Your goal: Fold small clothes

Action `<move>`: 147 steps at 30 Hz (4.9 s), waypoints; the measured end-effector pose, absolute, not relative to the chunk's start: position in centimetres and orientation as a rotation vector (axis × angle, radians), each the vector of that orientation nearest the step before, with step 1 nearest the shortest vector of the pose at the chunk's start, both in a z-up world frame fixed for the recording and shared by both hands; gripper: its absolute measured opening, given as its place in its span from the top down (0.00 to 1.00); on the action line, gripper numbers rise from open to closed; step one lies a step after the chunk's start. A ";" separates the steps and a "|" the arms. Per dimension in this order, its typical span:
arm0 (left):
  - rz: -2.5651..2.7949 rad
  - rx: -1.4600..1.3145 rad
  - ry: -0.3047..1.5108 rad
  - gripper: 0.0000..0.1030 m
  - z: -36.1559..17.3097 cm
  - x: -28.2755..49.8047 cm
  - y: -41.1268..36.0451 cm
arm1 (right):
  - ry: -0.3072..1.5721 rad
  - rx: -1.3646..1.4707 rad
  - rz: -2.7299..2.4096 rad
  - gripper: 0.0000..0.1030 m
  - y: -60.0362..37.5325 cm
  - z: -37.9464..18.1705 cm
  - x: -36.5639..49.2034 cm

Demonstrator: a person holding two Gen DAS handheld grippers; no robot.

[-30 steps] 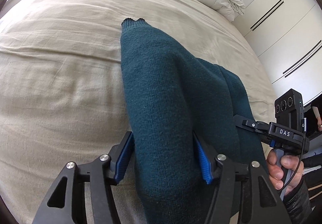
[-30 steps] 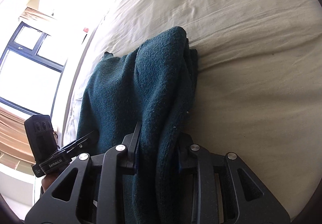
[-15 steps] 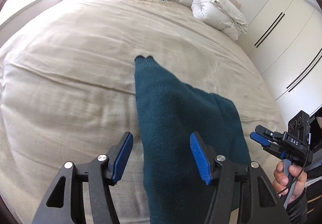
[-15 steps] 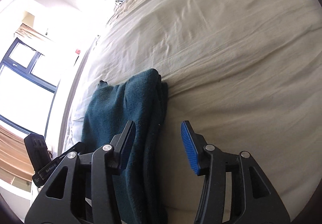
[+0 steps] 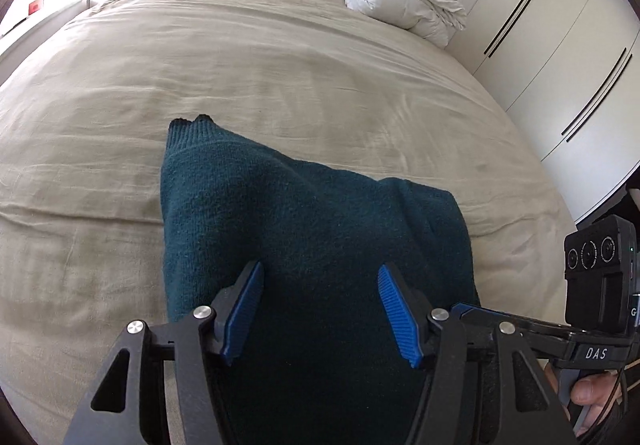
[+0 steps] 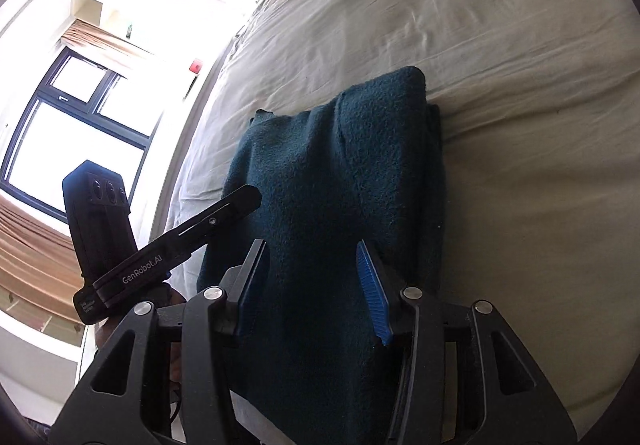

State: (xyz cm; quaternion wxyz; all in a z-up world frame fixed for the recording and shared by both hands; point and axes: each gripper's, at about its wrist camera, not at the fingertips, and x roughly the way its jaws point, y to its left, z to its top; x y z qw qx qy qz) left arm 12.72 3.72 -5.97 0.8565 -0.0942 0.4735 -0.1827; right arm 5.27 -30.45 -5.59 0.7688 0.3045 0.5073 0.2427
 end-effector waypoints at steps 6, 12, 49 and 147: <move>-0.398 -0.160 0.956 0.40 -7.2 12.9 3.8 | 1.079 0.756 0.575 0.69 -31.4 -8.4 6.5; -0.409 -0.155 0.937 0.39 -7.3 12.7 3.9 | 1.067 0.796 0.592 0.68 -32.1 -8.8 6.6; 0.020 0.010 0.046 0.00 15.3 -9.3 8.3 | 0.243 0.220 0.167 0.00 -32.9 17.2 -12.4; -0.015 0.003 0.898 0.00 -0.4 -1.5 7.6 | 0.962 0.134 0.012 0.00 -26.1 3.4 -7.6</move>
